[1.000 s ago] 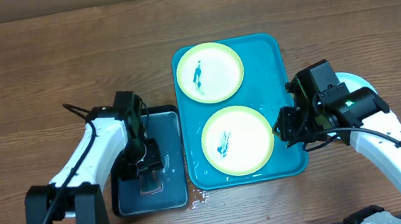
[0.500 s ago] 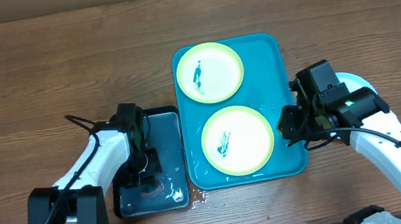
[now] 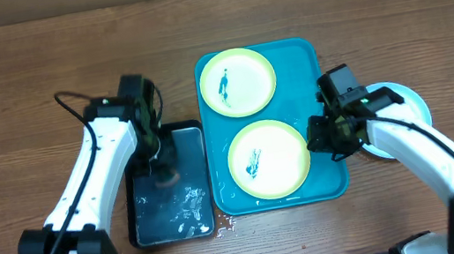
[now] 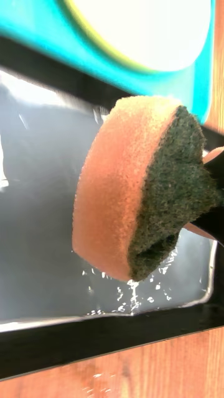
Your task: Clean dirty plates on tray and stack at the side
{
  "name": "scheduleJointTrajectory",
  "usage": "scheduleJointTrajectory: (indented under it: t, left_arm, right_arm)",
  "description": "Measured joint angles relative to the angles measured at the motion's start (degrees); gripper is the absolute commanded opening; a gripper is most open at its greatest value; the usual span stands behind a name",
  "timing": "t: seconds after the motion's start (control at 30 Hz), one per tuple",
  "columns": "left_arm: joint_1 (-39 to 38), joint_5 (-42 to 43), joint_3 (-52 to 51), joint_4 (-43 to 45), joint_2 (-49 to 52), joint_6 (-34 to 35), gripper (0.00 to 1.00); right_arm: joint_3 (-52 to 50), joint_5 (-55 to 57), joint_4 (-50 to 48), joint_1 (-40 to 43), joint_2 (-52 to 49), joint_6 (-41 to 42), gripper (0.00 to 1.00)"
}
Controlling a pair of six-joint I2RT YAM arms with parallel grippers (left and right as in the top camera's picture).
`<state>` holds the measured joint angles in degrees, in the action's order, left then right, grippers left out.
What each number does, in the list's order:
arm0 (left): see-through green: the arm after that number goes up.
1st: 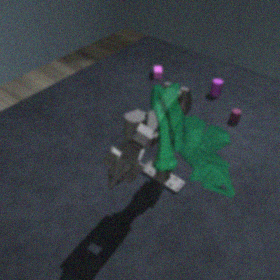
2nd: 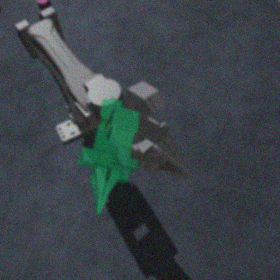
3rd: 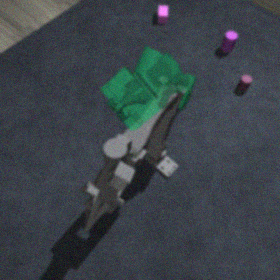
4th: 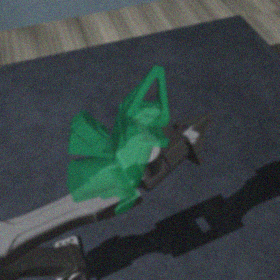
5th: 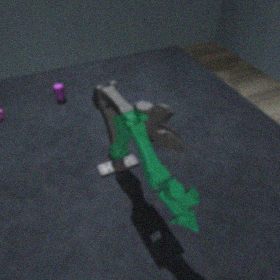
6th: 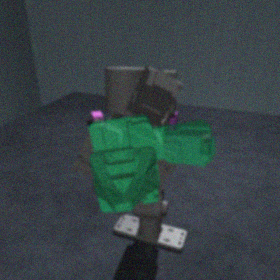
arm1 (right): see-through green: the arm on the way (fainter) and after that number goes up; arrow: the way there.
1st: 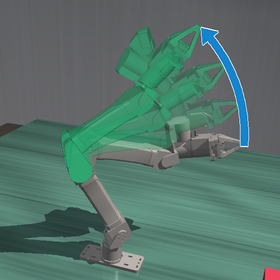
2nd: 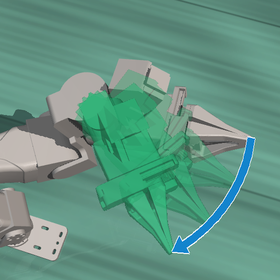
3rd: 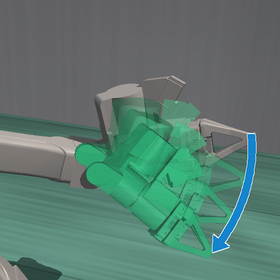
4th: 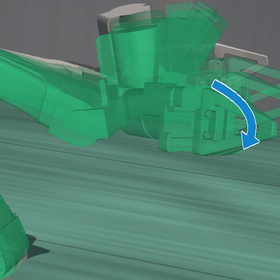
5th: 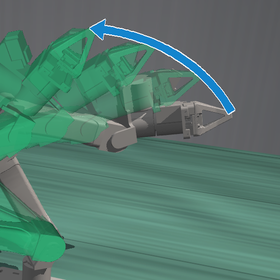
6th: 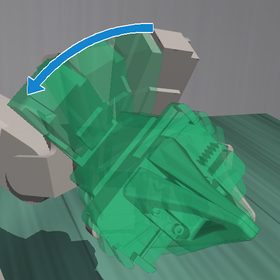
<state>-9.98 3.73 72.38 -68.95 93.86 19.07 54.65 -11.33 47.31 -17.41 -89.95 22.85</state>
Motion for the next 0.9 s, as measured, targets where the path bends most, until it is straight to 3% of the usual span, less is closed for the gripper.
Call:
scheduleJointTrajectory:
  t: [0.2,0.33,0.6,0.9]
  left_arm:
    - [-4.55,1.16,5.44,-0.46,-0.33,-0.15,0.04]
    - [-8.61,1.77,5.73,2.34,-0.33,-0.13,0.04]
    - [-17.9,5.2,5.66,14.51,1.84,2.64,0.04]
    - [-27.21,9.88,5.66,25.03,15.76,7.58,0.04]
  right_arm:
    - [0.0,-4.15,-1.46,0.0,-5.64,-3.69,0.36]
    - [0.0,-5.46,-2.93,0.0,-9.09,-4.87,0.05]
    - [-0.07,-7.48,-4.26,0.0,-10.32,-4.04,0.04]
    - [-0.57,-8.0,-4.74,0.02,-10.32,-3.37,0.04]
